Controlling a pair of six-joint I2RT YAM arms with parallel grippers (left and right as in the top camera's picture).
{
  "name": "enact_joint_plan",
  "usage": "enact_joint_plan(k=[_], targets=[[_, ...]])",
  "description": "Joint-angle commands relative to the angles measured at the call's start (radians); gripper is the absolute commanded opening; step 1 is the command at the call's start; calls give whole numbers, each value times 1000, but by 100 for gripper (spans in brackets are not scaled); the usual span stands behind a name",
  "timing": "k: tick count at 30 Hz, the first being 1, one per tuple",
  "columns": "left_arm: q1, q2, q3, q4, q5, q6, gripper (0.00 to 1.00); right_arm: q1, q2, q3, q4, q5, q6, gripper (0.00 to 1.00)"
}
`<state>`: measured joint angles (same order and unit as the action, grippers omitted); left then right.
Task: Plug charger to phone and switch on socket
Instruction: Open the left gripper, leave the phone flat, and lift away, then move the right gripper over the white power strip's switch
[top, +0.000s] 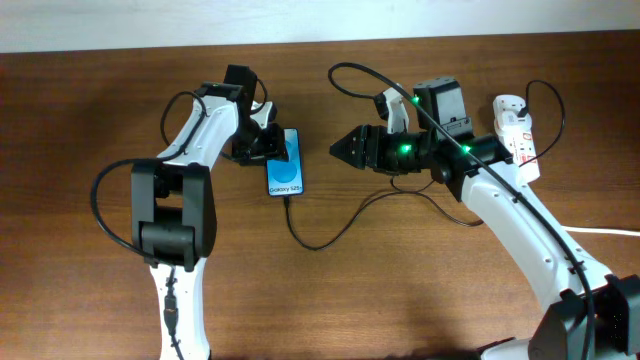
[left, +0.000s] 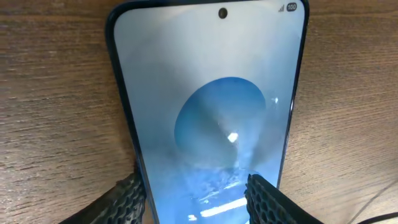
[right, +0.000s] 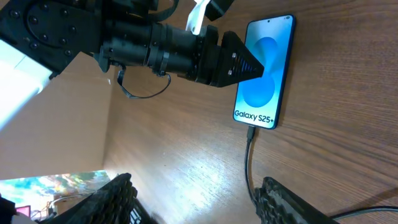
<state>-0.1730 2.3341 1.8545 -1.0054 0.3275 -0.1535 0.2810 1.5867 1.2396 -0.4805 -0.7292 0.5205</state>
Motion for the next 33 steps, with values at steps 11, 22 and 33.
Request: enact_joint_plan(k=[11, 22, 33], targets=[[54, -36, 193, -129, -89, 13, 65, -7, -8, 11, -7, -3, -28, 81], [63, -383, 359, -259, -89, 13, 64, -89, -140, 159, -323, 172, -240, 91], [63, -486, 359, -336, -205, 13, 99, -651, -405, 221, -472, 192, -334, 99]])
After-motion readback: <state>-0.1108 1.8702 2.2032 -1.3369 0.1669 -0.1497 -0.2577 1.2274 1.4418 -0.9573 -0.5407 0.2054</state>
